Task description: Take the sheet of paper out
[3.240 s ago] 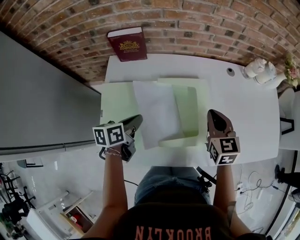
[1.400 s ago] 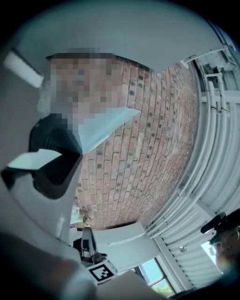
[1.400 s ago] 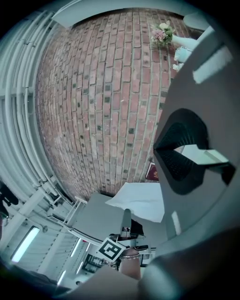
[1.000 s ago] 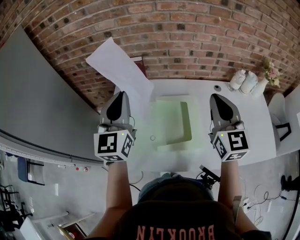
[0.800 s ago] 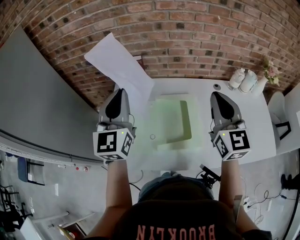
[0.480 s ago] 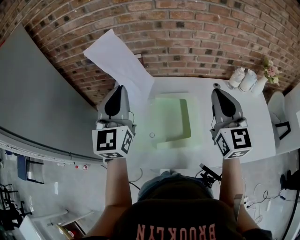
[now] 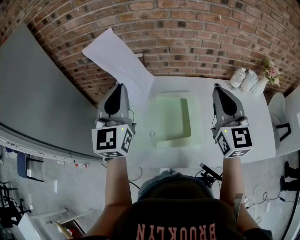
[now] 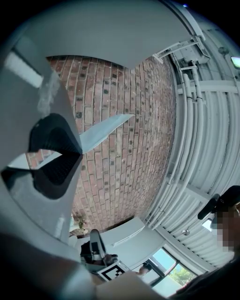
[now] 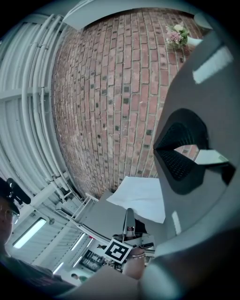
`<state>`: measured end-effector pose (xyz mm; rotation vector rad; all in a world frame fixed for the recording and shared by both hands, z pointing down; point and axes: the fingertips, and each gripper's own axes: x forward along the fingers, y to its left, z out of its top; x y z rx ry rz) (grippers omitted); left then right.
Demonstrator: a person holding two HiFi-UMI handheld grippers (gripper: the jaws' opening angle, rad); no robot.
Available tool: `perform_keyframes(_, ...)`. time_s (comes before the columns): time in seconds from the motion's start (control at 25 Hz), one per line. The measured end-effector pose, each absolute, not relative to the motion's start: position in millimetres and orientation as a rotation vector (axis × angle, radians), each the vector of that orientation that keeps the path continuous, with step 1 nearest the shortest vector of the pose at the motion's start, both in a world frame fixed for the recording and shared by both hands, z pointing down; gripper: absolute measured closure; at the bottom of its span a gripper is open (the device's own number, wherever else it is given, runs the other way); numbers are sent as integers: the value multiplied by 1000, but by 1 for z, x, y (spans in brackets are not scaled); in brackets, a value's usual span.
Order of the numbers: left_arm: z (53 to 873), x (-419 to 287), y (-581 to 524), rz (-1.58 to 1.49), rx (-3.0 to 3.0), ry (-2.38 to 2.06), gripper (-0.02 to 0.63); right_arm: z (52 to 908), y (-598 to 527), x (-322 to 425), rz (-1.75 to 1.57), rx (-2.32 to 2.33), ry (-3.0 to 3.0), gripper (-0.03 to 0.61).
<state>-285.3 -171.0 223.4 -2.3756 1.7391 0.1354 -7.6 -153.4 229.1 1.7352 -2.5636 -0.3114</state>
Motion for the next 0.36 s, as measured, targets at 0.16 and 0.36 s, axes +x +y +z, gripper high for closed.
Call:
perform_keyframes(0.16,221,-286,-171,138,-2372,1738,612,227,-153,-8,-317,1740,-2561,578)
perform_keyframes(0.36,219,-284,-170,145,-2374,1735,612,225,-153,-6,-321,1745,-2556,578)
